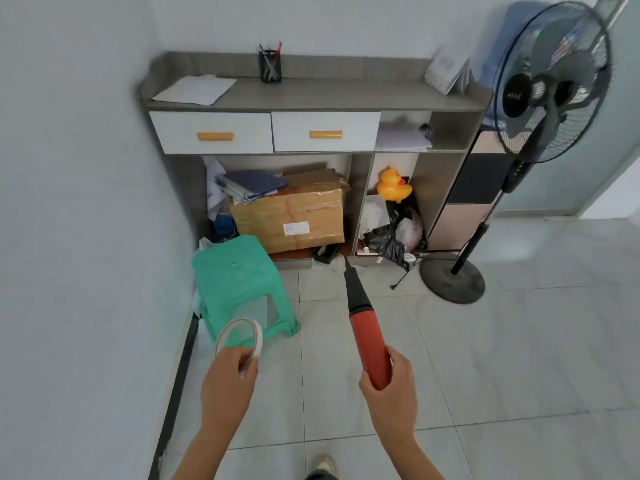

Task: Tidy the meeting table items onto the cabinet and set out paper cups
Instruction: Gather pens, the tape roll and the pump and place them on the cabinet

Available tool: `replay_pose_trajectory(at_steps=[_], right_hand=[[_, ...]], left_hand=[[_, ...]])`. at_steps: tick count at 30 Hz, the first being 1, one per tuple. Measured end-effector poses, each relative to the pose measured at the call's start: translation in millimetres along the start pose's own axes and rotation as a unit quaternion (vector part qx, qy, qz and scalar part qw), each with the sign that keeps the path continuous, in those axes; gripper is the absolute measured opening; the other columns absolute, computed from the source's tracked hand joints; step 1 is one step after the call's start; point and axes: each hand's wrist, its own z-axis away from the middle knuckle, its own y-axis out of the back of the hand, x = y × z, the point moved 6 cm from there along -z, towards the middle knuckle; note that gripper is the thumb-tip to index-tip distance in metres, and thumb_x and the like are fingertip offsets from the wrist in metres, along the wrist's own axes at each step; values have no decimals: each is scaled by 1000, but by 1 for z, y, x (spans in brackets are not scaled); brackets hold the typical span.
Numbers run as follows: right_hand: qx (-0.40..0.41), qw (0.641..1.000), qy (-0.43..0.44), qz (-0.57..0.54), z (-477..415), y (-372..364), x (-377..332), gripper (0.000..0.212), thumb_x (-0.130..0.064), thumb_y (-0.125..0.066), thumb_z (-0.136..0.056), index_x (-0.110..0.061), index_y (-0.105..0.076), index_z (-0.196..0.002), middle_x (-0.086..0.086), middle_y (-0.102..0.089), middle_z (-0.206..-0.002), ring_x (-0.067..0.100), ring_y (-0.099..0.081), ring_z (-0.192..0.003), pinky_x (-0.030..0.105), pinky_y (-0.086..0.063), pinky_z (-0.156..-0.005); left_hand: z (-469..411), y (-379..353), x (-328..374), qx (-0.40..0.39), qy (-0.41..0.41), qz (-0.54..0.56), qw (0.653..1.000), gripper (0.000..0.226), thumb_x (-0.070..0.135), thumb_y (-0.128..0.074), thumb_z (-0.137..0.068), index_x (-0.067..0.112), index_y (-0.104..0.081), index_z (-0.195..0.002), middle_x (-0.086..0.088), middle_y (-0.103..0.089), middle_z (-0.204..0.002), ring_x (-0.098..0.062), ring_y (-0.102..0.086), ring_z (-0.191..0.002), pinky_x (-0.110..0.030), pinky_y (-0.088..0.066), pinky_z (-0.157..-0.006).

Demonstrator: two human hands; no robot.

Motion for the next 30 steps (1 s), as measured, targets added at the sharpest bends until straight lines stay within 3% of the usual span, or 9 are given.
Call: replay_pose_trajectory(at_steps=[5, 11, 15, 21, 25, 30], right_hand=[[-25, 1000, -9, -3, -61, -19, -9, 55, -17, -67, -75, -17, -44, -125, -1, -51, -118, 18, -55, -95, 32, -51, -75], [-22, 1000, 8, 1, -140, -42, -31, 56, -18, -67, -76, -17, -44, -126, -1, -51, -120, 17, -54, -98, 30, -50, -76], [-14, 999, 40, 5, -218, -59, -71, 53, -18, -66, -76, -18, -45, -124, -4, -51, -111, 16, -54, -94, 26, -46, -72], [1, 996, 88, 9, -331, -89, -146, 56, -18, -66, -77, -17, -43, -128, -11, -44, -108, 11, -48, -93, 23, -40, -75], [2, 997, 79, 9, -380, -114, -169, 56, -18, -66, -77, -18, -43, -128, -6, -47, -115, 13, -49, -98, 24, -42, -77], [-9, 999, 43, 22, -414, -138, -170, 60, -15, -68, -74, -16, -44, -129, -10, -39, -109, 14, -49, -97, 24, -43, -77]], left_hand=[[-58, -17, 21, 13, -15, -31, 999, 3, 7, -61, -83, 5, -60, -80, -3, -56, -77, -21, -54, -71, -22, -34, -60], [-138, -48, 23, 6, 1, -46, 999, 7, 7, -59, -84, 11, -59, -79, -3, -56, -78, -20, -52, -73, -26, -34, -64], [-220, -68, 32, 22, -19, -41, 999, 7, 6, -59, -84, 1, -64, -85, -3, -56, -81, -21, -52, -75, -29, -36, -68], [-358, -79, 59, 63, -51, -33, 996, 4, 2, -65, -78, 2, -67, -82, -13, -65, -80, -28, -58, -71, -34, -41, -64], [-429, -81, 79, 78, -73, -28, 994, 8, 2, -66, -78, 0, -67, -86, -16, -65, -84, -31, -59, -77, -40, -45, -70], [-494, -83, 97, 82, -92, -67, 990, 7, -1, -68, -74, -1, -68, -82, -18, -66, -81, -34, -59, -72, -42, -45, -65]])
